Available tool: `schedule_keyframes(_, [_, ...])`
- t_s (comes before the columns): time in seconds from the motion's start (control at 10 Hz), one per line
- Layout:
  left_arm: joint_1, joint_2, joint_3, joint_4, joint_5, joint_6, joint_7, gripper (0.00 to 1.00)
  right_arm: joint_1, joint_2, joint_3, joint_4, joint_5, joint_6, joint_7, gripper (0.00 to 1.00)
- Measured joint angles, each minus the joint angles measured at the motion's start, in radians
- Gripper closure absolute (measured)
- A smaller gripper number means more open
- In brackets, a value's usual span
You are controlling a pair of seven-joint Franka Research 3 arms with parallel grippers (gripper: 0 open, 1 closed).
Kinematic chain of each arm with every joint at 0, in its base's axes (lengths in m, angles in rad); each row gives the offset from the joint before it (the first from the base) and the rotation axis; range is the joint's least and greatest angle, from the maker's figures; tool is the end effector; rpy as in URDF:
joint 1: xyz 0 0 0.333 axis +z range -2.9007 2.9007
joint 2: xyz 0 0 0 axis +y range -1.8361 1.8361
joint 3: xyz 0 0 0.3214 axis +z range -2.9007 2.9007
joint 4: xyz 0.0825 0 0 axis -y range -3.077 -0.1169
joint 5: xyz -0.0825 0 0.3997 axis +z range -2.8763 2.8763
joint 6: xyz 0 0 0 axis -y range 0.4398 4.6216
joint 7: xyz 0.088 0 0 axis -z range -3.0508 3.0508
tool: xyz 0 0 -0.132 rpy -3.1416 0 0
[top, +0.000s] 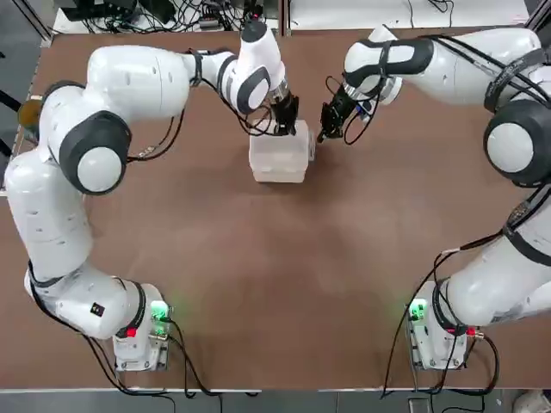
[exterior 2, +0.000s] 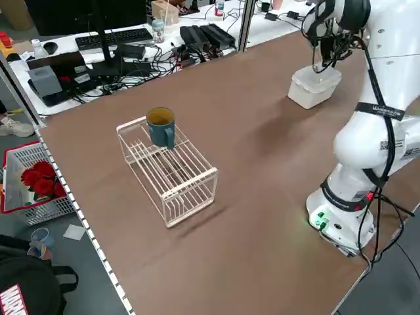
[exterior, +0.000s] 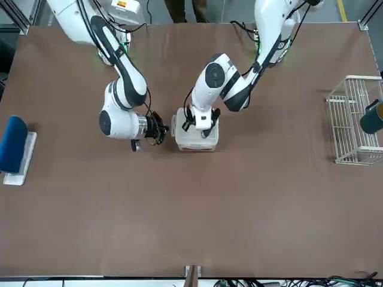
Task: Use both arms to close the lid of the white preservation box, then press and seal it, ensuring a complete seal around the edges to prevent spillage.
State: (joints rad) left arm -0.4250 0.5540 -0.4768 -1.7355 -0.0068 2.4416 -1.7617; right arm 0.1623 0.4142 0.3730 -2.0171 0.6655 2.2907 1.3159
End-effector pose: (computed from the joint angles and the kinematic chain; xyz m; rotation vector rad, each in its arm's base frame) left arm 0.4617 -0.5329 0.2825 2.5494 1.3152 -0.2675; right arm 0.5103 0.3302 0.2279 -2.2122 1.6580 0.8194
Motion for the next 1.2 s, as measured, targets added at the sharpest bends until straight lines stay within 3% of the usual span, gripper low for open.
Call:
schedule_keyframes(0.3, [-0.060, 0.006, 0.049, 0.016, 0.042, 0.007, -0.053, 0.99, 0.012, 0.000, 0.001, -0.016, 0.002, 0.010, 0.000, 0.99])
schedule_keyframes(1.2, [-0.068, 0.007, 0.057, 0.020, 0.049, 0.007, -0.055, 0.99, 0.031, 0.000, 0.022, -0.024, 0.037, 0.048, 0.000, 0.99])
